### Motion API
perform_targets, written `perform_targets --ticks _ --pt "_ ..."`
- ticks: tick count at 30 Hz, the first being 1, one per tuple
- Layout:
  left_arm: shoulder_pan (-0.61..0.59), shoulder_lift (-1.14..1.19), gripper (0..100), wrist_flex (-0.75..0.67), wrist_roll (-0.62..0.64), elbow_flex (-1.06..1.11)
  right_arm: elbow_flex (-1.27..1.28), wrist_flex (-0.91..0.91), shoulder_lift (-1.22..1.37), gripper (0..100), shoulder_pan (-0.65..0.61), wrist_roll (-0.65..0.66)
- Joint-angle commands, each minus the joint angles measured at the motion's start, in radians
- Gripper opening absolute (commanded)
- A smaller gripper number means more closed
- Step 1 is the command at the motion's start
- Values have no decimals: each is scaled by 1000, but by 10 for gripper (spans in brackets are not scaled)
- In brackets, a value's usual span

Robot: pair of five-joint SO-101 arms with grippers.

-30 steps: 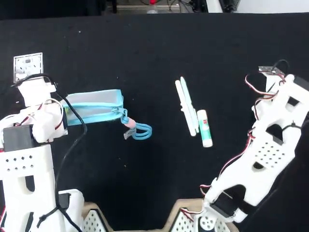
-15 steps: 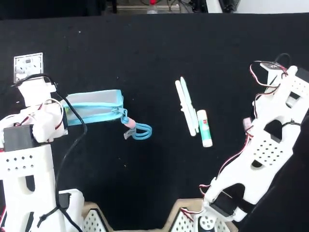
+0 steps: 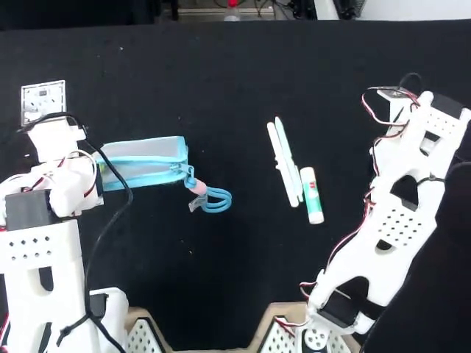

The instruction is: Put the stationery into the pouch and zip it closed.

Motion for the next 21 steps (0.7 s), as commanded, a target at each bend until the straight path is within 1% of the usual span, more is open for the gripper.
perform_targets --ticks 1,9,11,14,15,16,21 --pt "-15 -3 30 -3 14 -15 -28 8 1 198 -8 -5" --pt "-15 -3 30 -3 14 -15 7 -71 65 195 15 -3" --pt "-15 -3 30 -3 14 -15 -5 -71 61 155 25 -3" --pt "-12 -3 30 -3 14 -15 -13 -68 54 19 35 -5" --pt "-12 -3 30 -5 14 -15 -13 -63 54 8 41 -5" --pt "-13 -3 30 -5 14 -15 -13 -60 54 21 49 -5" --pt "-12 -3 30 -6 14 -15 -70 -9 -5 11 83 -3"
